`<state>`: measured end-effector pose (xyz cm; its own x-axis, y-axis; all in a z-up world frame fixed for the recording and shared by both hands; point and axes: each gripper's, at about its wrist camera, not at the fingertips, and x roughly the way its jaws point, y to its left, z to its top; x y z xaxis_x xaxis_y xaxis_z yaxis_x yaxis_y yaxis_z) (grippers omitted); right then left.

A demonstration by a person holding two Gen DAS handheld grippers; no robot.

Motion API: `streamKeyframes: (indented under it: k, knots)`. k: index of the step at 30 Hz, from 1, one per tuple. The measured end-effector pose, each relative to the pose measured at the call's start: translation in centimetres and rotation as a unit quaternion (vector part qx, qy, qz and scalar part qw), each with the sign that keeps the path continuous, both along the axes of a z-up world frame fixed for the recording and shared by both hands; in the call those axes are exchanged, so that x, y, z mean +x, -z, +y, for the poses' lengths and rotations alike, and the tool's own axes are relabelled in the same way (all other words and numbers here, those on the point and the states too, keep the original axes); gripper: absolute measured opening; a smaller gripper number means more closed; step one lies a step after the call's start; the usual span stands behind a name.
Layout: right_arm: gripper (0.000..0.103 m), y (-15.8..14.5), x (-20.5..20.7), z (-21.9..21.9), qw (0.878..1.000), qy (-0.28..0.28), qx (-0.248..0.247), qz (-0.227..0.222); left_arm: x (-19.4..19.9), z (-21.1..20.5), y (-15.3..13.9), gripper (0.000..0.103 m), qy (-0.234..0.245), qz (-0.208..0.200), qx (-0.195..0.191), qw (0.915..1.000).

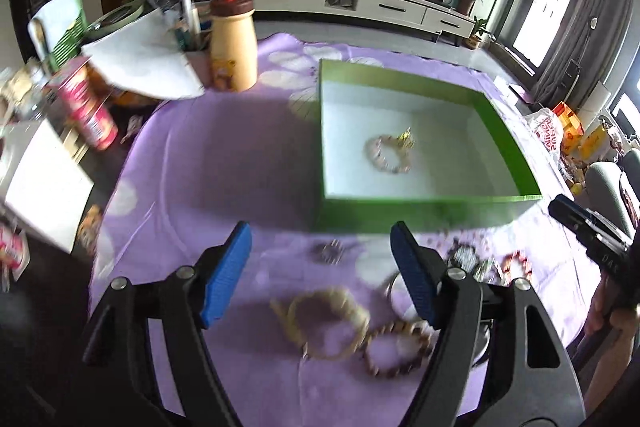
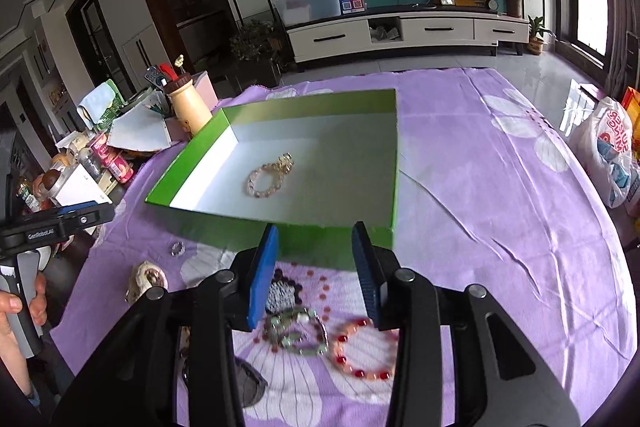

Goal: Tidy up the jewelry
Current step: 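Grasp the white watch with the left tool while the right tool grasps the red bead bracelet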

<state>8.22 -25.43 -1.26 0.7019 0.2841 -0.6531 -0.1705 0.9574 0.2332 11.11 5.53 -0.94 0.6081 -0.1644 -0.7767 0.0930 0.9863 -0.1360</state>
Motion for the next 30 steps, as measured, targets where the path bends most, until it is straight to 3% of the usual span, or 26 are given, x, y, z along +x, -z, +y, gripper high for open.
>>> streamKeyframes:
  k: [8, 15, 27, 30]
  knots:
    - [0.039, 1.5, -2.8, -1.1, 0.999, 0.002, -0.014, 0.035, -3.0, 1.4, 1.6, 0.077, 0.003, 0.029, -0.024, 0.9993]
    - [0.039, 4.9, -4.4, -0.2, 0.994, -0.025, -0.082, 0.066, -4.6, 0.1, 3.5, 0.077, 0.048, 0.042, -0.032, 0.9974]
    - [0.038, 8.0, -3.1, 1.0, 0.985, -0.071, -0.136, 0.073, -3.6, -2.4, 5.7, 0.077, 0.077, 0.065, -0.013, 0.9948]
    - [0.037, 8.1, -2.7, 0.7, 0.986, -0.079, -0.125, 0.073, -2.8, -3.1, 6.4, 0.068, 0.083, 0.08, -0.007, 0.9933]
